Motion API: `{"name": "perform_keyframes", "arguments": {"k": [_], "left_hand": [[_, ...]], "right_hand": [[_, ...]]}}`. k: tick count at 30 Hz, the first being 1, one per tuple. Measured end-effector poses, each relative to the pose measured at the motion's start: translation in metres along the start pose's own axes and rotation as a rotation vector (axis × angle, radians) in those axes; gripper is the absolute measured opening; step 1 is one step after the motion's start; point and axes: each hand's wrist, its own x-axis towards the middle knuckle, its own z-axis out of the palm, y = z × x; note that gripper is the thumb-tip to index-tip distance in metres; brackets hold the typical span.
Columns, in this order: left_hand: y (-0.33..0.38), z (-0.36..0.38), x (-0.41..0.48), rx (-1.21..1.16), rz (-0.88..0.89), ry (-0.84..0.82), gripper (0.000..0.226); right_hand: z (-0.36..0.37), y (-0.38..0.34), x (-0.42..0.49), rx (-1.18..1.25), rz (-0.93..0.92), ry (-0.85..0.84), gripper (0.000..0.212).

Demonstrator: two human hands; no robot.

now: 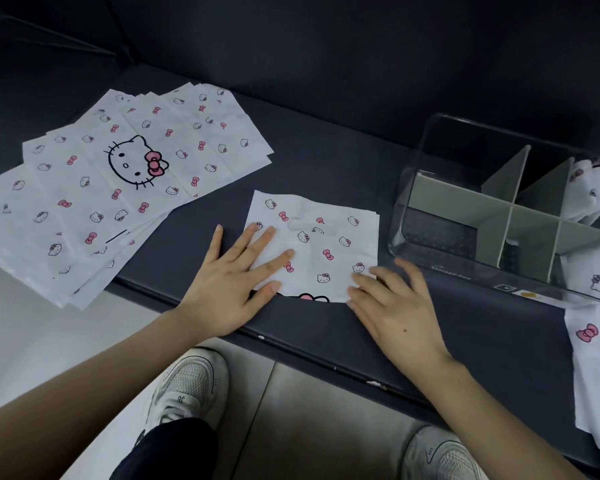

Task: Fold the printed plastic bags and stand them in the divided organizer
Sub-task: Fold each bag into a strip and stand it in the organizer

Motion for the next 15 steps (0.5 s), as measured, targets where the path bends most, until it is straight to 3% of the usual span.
{"name": "perform_keyframes", "arguments": {"k": [3, 7, 12, 15], "left_hand": [[0.003, -0.004, 0.000, -0.038, 0.011, 0.039, 0.050], [0.011, -0.017, -0.009, -0.259, 0.129, 0.105, 0.040], [0.011, -0.022, -0.024, -0.345, 0.253, -0.043, 0.046], [0.008, -0.024, -0.023, -0.487, 0.228, -0.114, 0.046]], "right_hand": [[0.005, 0.001, 0.002, 0.073, -0.039, 0.022, 0.021], [-0.005, -0.009, -0.005, 0.248, 0.068, 0.057, 0.019], [-0.028, -0.026, -0.021, 0.449, 0.273, -0.034, 0.025], [-0.032, -0.023, -0.029, 0.593, 0.353, -0.125, 0.022]]}}
